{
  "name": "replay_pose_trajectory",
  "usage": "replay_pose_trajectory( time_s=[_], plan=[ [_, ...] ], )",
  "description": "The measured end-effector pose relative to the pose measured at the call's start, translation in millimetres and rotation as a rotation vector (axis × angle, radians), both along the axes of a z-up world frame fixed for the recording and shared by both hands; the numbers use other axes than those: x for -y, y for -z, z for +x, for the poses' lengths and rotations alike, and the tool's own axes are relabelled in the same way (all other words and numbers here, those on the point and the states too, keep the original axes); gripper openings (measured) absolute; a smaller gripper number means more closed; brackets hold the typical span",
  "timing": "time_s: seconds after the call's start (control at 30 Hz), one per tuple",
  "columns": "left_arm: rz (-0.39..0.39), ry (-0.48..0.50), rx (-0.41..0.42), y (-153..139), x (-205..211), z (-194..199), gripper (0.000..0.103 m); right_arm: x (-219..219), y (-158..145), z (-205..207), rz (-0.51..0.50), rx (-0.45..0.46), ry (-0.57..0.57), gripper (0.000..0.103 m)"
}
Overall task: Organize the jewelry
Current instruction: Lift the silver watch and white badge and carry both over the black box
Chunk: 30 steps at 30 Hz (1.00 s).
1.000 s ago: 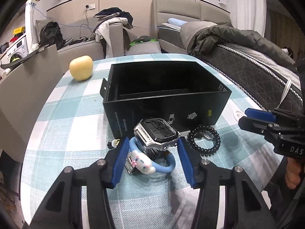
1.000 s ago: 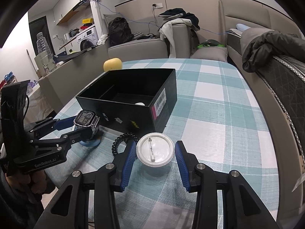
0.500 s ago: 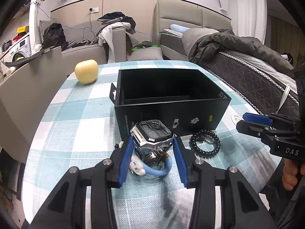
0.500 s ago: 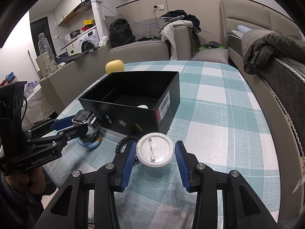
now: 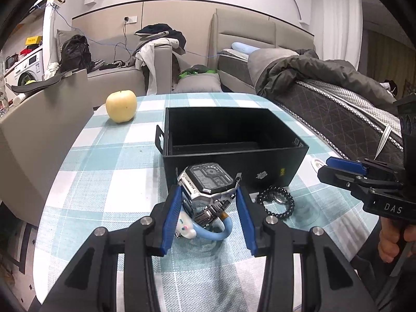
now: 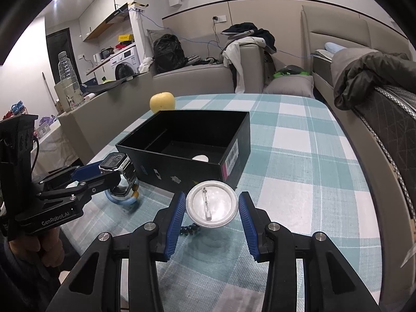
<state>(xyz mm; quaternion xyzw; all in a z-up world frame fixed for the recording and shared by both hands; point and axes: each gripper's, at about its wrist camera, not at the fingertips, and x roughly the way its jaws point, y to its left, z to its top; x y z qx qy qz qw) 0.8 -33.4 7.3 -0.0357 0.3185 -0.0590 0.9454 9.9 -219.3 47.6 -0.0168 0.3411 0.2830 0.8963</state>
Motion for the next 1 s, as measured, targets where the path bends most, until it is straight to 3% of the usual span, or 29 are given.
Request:
replay_pose_trajectory(
  time_s=[0.23, 0.37, 0.5, 0.63, 0.83, 0.93, 1.0],
  plan=[
    [-0.051, 0.019, 0.029, -9.9, -4.5, -4.4, 0.037, -0.2, -4.3, -2.0, 0.029, 0.017, 0.001, 0.041],
    [-0.024, 0.021, 0.011, -4.2, -2.8, -1.3, 0.037, 0.2, -3.4, -0.7, 0.032, 0.014, 0.011, 0.041],
    [0.023, 0.0, -0.069, 15.1, -3.9, 5.7, 0.036, -1.7, -3.8, -0.9, 0.032, 0.014, 0.009, 0.041],
    [0.059, 0.012, -0.072, 13.1, -3.0, -0.5, 0.035, -4.4, -5.3, -2.2, 0.027, 0.023, 0.003, 0.041],
    [-0.086, 0.04, -0.041, 3.2, -11.3, -5.4, 0.034, -3.6, -6.6, -2.6, 0.032, 0.026, 0.009, 0.041],
    [-0.207, 0.081, -0.001, -6.8, -18.0, -10.2, 0.034, -0.7, -6.9, -1.0, 0.036, 0.025, 0.016, 0.041],
    [-0.217, 0.089, 0.011, -10.6, -16.4, -10.8, 0.034, 1.0, -6.9, -0.1, 0.038, 0.022, 0.02, 0.041]
  ],
)
